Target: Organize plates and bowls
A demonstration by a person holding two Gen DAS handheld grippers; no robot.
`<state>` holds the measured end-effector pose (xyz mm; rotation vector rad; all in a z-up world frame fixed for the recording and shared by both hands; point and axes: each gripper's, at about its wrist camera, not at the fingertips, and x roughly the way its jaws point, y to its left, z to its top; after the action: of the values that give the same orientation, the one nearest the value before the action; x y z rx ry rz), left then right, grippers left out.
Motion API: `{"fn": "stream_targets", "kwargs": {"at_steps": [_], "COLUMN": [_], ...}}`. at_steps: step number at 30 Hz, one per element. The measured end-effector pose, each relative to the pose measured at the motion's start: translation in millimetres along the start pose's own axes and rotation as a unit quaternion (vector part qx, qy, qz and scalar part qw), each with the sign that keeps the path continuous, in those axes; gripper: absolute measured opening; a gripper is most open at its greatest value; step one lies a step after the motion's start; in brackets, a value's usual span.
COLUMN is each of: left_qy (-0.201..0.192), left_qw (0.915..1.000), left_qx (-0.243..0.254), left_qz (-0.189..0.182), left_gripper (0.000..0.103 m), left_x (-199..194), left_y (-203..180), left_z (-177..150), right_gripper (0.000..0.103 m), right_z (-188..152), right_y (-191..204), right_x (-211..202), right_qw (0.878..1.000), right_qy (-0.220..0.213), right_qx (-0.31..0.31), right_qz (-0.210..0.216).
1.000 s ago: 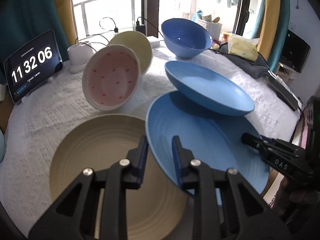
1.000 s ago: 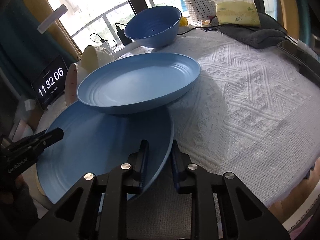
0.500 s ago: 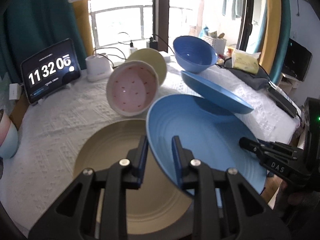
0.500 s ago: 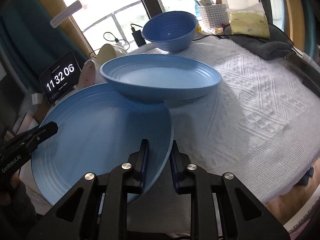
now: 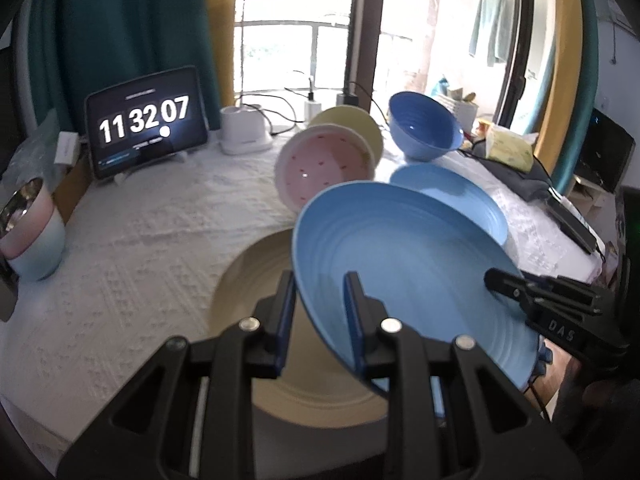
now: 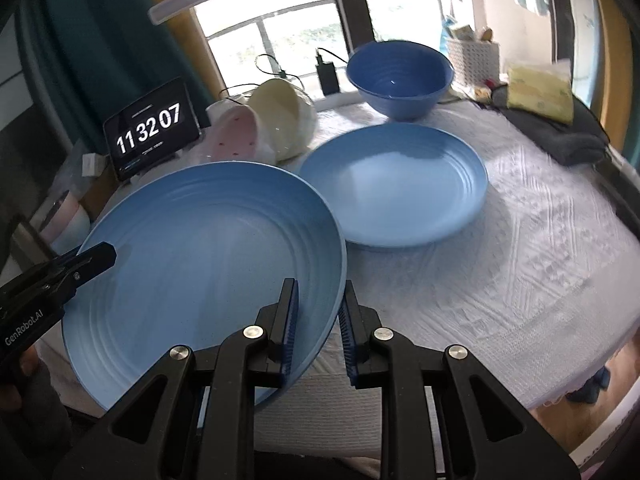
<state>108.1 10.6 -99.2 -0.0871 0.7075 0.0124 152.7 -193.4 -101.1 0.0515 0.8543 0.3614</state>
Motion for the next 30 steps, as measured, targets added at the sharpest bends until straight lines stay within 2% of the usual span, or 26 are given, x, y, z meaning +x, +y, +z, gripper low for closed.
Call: {"fn": "stream_targets", "kwargs": {"at_steps": [13, 24, 30], "left_qy": [-0.022, 0.003, 0.015], "left_qw": [0.9991, 0.9977, 0.9972], "left_qx": [-0.014, -0.01, -0.007], "left_qz": [0.034, 0.067, 0.073], "left_gripper": [0.025, 0.025, 0.025], "left_x": [-14, 5, 17], "left_y": [30, 47, 51], "left_z": [-11, -22, -25], "right_gripper": [0.022, 0.022, 0.021], "right_z": [8, 7, 8], "right_y": [40, 58, 64], "right_x": [4, 29, 43], "right_qw": [0.999, 0.998, 0.997], "right_qy": [-0.007, 0.017, 0.03], "right_qx": [-0.046, -0.064, -0.072], "right_qz": [0.008, 0.022, 0.018]}}
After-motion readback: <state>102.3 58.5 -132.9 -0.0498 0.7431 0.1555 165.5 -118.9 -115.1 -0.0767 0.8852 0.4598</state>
